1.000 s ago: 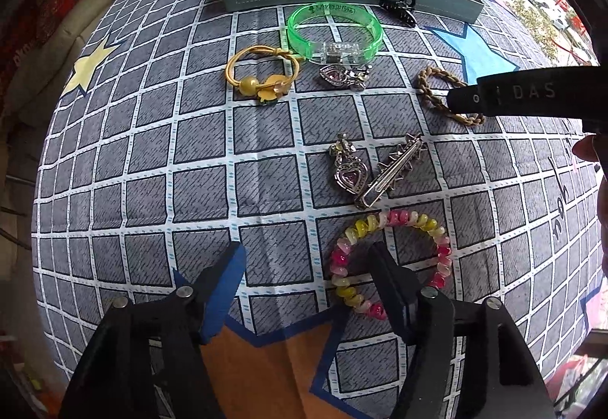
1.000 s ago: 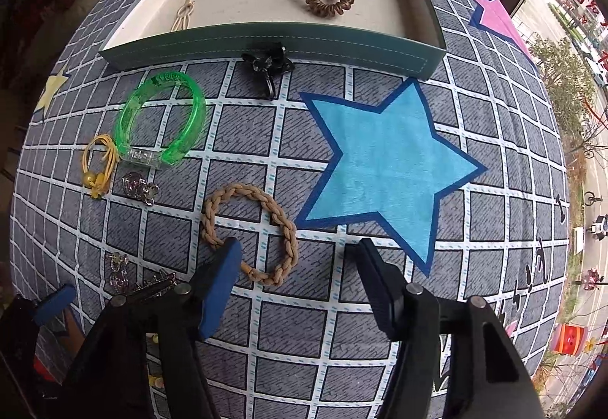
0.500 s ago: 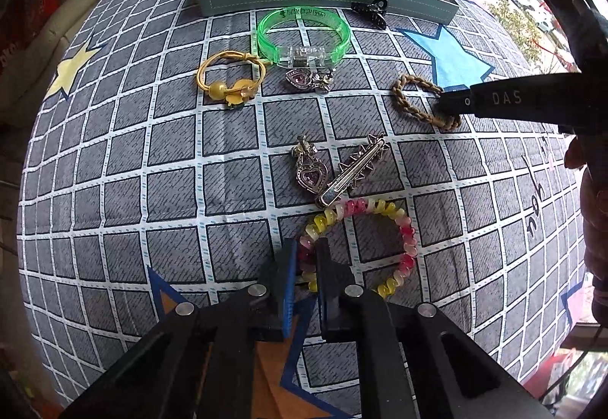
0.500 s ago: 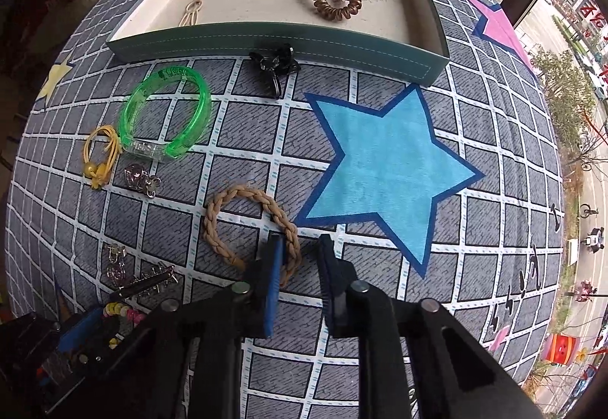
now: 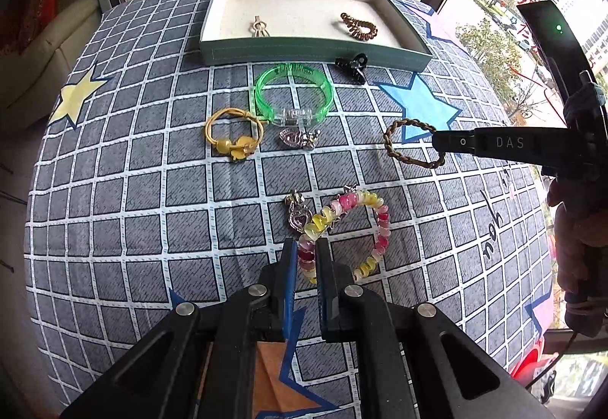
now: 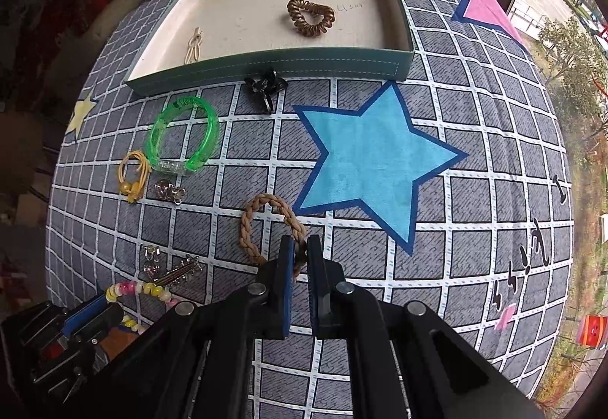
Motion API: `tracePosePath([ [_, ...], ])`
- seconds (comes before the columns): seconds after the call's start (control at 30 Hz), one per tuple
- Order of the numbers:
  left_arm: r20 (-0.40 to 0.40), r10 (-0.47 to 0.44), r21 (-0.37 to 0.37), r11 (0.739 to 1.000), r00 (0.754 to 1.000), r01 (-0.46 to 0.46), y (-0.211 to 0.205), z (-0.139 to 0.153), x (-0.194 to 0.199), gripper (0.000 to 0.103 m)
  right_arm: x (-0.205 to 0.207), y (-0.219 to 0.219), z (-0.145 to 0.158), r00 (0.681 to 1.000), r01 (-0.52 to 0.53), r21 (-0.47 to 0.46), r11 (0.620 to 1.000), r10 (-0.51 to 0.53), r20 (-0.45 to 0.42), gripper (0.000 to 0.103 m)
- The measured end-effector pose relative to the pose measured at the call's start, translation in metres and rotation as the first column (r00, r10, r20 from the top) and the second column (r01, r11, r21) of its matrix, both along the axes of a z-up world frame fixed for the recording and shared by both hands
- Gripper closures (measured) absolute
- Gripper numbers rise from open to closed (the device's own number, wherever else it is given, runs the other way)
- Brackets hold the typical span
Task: Organize jewelry
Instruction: 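Grasp the pink-yellow beaded bracelet with the left tool while the right tool grasps the braided brown bracelet, then carry the beaded bracelet in the left tool while the right tool carries the braided bracelet into the tray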
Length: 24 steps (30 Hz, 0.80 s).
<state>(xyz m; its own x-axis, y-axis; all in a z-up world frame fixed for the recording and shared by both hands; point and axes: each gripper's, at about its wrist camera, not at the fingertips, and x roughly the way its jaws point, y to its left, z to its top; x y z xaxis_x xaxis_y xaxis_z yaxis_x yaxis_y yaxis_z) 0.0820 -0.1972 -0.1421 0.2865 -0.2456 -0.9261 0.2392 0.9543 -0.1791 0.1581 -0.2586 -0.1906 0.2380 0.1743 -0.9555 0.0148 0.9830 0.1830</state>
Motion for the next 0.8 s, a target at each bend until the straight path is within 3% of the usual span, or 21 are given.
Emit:
tracePosePath([
  [0.33,0.061,0.035,-0.064,0.997,0.998,-0.031,0.032,0.035,0.046,0.081,0.011,-0.009,0.042,0.998,0.01,0.048,0.999,-0.013,0.065,0.096],
  [0.47,0.104,0.046,-0.076,0.996,0.994,-0.038,0.091,0.035,0.069,0.081,0.032,-0.007,0.055,0.995,0.012,0.062,0.998,-0.018,0.096,0.096],
  [0.8,0.198,0.084,-0.052,0.996,0.977,-0.075,0.103,0.043,0.147,0.081,0.092,-0.021,0.073,0.986,0.018,0.078,0.997,-0.03,0.161,0.096],
])
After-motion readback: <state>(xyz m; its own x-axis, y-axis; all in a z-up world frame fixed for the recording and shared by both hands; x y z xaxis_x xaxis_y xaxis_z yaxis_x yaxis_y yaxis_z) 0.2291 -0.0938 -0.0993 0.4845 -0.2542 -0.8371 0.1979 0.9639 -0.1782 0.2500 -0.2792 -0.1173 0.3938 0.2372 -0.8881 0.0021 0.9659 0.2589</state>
